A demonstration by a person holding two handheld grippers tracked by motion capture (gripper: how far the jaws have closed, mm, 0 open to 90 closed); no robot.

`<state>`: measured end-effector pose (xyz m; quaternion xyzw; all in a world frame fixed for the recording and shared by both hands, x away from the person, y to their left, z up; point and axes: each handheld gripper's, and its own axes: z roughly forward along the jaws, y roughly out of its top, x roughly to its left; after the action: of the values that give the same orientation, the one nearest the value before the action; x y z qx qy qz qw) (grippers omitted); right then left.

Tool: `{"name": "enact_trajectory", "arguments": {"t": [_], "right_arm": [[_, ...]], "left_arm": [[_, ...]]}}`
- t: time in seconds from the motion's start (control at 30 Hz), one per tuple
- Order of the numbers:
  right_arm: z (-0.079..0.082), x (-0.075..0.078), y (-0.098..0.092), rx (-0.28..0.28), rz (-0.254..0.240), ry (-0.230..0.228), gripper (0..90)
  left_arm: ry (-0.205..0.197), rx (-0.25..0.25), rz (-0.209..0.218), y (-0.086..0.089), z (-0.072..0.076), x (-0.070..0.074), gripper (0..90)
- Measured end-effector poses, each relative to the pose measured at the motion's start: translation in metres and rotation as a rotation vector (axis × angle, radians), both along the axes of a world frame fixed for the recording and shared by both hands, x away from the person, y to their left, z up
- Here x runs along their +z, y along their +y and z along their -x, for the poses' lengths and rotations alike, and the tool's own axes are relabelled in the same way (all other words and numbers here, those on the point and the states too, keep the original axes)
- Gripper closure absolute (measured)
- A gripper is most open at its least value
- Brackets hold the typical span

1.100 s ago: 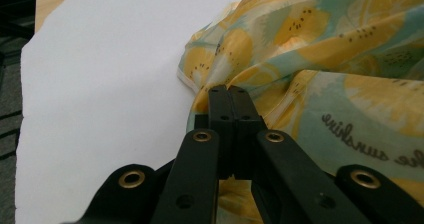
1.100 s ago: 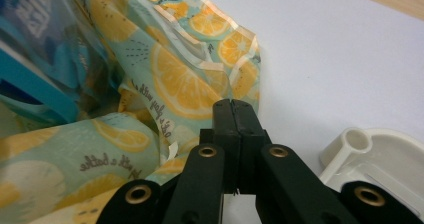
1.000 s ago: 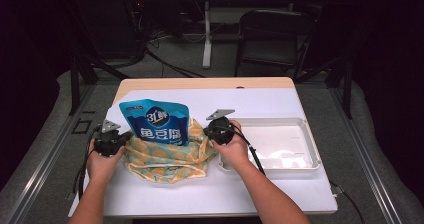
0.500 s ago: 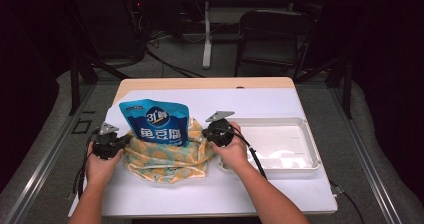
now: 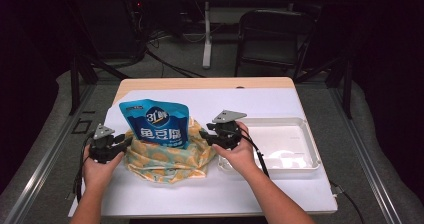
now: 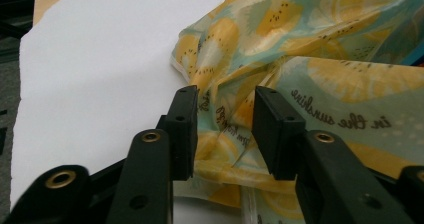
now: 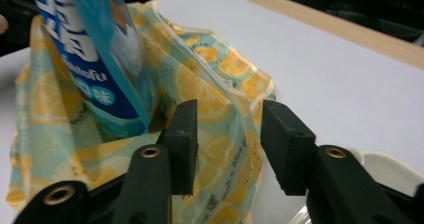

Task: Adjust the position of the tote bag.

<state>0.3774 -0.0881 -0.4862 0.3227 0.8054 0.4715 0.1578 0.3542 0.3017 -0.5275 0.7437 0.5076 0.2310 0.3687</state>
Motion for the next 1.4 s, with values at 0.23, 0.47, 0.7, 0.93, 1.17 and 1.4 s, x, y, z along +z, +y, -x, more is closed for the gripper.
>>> {"name": "enact_trajectory", "arguments": {"t": [0.23,0.47,0.7,0.93,1.17,1.4], "right_arm": [[0.017,0.006,0.001,0.024,0.002,-0.061,52.5],[0.042,0.007,0.003,0.066,-0.014,-0.109,51.4],[0.060,-0.008,0.009,0.130,-0.037,-0.096,48.9],[0.066,-0.025,0.023,0.169,0.004,-0.089,46.8],[0.065,-0.035,0.031,0.198,0.064,-0.064,69.1],[0.068,-0.045,0.037,0.287,0.066,0.000,86.9]], "left_arm": [[-0.016,0.014,0.015,0.004,0.006,0.002,58.0],[-0.017,0.007,0.012,0.003,0.013,0.003,55.7],[-0.009,0.010,0.002,0.002,0.017,0.001,55.1],[-0.002,0.007,0.002,0.003,0.021,-0.001,54.7],[0.011,-0.007,-0.015,0.002,0.024,-0.005,54.6],[0.033,-0.006,-0.028,0.003,0.024,-0.011,54.6]]}}
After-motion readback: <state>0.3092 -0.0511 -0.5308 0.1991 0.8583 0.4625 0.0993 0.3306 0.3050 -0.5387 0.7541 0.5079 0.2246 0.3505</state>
